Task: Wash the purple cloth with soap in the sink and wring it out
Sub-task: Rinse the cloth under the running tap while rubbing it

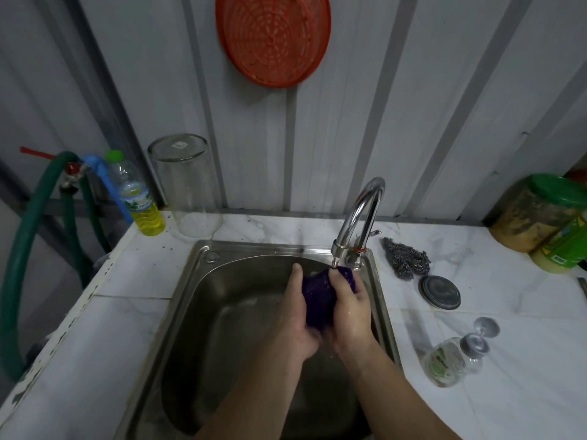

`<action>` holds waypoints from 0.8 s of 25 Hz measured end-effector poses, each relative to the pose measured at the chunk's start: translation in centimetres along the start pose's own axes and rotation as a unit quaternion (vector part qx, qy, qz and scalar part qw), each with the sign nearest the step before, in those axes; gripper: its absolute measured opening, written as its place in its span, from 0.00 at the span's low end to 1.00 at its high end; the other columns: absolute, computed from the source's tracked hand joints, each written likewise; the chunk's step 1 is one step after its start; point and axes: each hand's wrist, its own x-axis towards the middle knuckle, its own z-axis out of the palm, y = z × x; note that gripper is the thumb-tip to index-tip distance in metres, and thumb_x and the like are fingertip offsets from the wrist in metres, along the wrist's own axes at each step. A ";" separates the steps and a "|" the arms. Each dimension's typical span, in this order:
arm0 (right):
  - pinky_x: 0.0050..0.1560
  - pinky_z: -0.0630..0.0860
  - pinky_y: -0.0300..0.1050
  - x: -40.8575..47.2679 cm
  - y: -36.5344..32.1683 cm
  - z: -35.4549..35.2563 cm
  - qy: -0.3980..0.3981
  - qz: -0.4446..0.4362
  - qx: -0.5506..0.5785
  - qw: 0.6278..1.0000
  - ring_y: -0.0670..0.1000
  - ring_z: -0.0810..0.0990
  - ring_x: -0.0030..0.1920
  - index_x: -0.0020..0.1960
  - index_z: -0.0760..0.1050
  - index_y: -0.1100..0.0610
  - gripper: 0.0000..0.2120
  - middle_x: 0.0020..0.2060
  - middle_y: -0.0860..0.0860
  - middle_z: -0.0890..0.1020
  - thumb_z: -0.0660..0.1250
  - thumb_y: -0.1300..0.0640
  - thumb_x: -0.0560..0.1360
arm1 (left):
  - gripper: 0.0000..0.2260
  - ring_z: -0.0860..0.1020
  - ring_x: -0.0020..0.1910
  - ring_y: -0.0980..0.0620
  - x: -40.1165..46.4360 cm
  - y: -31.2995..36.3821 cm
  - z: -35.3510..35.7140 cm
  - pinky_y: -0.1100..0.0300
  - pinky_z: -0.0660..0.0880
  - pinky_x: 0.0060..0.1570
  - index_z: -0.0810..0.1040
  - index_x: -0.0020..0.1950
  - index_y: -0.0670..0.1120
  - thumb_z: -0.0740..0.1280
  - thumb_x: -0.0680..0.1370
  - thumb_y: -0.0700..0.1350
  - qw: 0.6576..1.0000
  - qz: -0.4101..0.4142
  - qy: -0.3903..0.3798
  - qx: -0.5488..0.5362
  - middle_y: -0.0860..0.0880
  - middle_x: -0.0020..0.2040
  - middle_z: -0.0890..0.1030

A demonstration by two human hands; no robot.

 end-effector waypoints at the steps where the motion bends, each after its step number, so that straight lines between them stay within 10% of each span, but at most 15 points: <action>1: 0.49 0.84 0.56 -0.6 0.3 -0.2 0.000 -0.003 0.018 1.000 0.59 0.85 0.52 0.56 0.83 0.49 0.10 0.50 0.54 0.87 0.72 0.60 0.76 | 0.25 0.84 0.52 0.37 0.3 0.3 0.2 0.46 0.83 0.41 0.81 0.58 0.44 0.69 0.75 0.64 1.000 0.004 0.002 -0.022 0.38 0.45 0.88; 7: 0.51 0.81 0.44 -2.0 1.3 0.0 0.022 -0.217 -0.382 0.898 0.49 0.82 0.51 0.54 0.78 0.42 0.13 0.48 0.47 0.83 0.74 0.41 0.71 | 0.20 0.86 0.37 0.49 2.0 0.0 0.5 0.55 0.77 0.38 0.83 0.52 0.43 0.72 0.74 0.59 0.995 0.064 0.055 0.052 0.46 0.34 0.87; 11: 0.42 0.84 0.42 -0.6 1.0 0.2 0.039 -0.081 -0.217 0.972 0.53 0.87 0.43 0.50 0.81 0.52 0.14 0.40 0.51 0.87 0.77 0.46 0.70 | 0.20 0.86 0.46 0.44 2.8 -0.6 0.9 0.55 0.81 0.36 0.84 0.53 0.44 0.75 0.71 0.58 0.993 0.079 0.087 0.013 0.43 0.48 0.87; 17: 0.47 0.82 0.64 2.4 0.9 -0.8 0.121 -0.042 -0.251 0.960 0.59 0.83 0.37 0.45 0.79 0.55 0.02 0.35 0.56 0.84 0.71 0.56 0.74 | 0.09 0.74 0.21 0.49 3.6 -1.7 1.0 0.63 0.69 0.24 0.82 0.34 0.45 0.71 0.72 0.47 0.985 0.097 0.113 0.084 0.47 0.26 0.78; 20: 0.45 0.84 0.58 2.9 0.2 -1.4 0.111 -0.002 -0.229 0.967 0.58 0.86 0.39 0.45 0.80 0.55 0.06 0.37 0.57 0.86 0.72 0.52 0.75 | 0.04 0.81 0.30 0.46 3.2 -1.9 0.6 0.56 0.77 0.30 0.82 0.42 0.44 0.70 0.74 0.44 0.985 0.105 0.100 0.097 0.43 0.34 0.83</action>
